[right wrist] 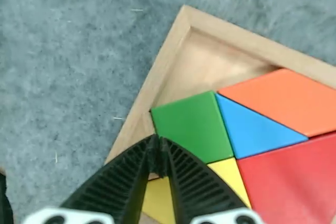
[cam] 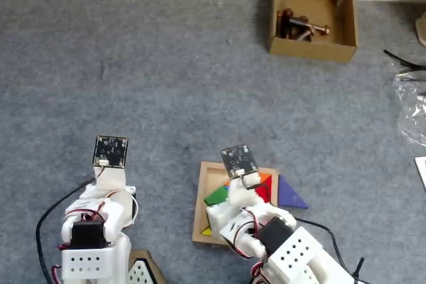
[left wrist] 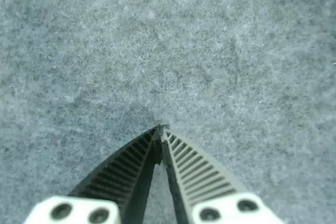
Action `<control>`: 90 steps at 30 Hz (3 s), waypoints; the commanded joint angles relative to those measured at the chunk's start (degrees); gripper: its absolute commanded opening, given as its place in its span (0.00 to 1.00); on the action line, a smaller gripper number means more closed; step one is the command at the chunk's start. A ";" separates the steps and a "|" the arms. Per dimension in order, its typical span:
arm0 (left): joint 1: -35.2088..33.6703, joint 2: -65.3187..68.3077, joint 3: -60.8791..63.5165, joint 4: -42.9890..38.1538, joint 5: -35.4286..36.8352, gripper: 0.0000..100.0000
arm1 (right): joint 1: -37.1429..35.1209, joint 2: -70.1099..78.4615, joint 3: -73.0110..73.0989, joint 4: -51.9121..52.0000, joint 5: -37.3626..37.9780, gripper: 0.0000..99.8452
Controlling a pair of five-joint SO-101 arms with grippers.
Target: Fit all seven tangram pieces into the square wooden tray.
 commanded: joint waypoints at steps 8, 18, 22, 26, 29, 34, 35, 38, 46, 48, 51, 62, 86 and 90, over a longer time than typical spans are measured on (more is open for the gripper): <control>-0.57 0.13 1.19 0.26 0.26 0.01 | 1.98 -0.84 -1.10 2.15 0.53 0.01; -0.57 0.13 1.19 0.26 0.26 0.01 | 6.46 -0.92 -6.55 7.43 0.70 0.01; -0.57 0.13 1.19 0.26 0.26 0.01 | 10.15 -0.92 -8.04 7.34 0.79 0.01; -0.57 0.13 1.19 0.26 0.26 0.01 | 16.66 -0.92 -12.97 7.78 0.88 0.01; -0.57 0.13 1.19 0.26 0.26 0.01 | 19.91 -0.57 -14.90 8.75 2.11 0.01; -0.57 0.13 1.19 0.26 0.26 0.01 | 24.75 -0.40 -18.68 14.55 7.12 0.01; -0.57 0.13 1.19 0.26 0.26 0.01 | 26.24 -0.48 -19.56 14.64 7.30 0.01; -0.57 0.13 1.19 0.26 0.26 0.01 | 29.93 -0.48 -20.70 14.64 7.38 0.01; -0.57 0.13 1.19 0.26 0.26 0.01 | 34.95 -0.40 -21.14 14.64 7.91 0.01; -0.57 0.13 1.19 0.26 0.26 0.01 | 36.35 -0.31 -22.55 15.16 9.32 0.01; -0.57 0.13 1.19 0.26 0.26 0.01 | 39.25 0.84 -26.42 18.42 10.20 0.01; -0.57 0.13 1.19 0.26 0.26 0.01 | 52.53 25.71 -44.35 21.85 13.45 0.01; -0.57 0.13 1.19 0.26 0.26 0.01 | 66.95 58.51 -73.45 16.48 42.81 0.01; -0.57 0.13 1.19 0.26 0.26 0.01 | 66.77 62.46 -73.71 22.73 47.65 0.11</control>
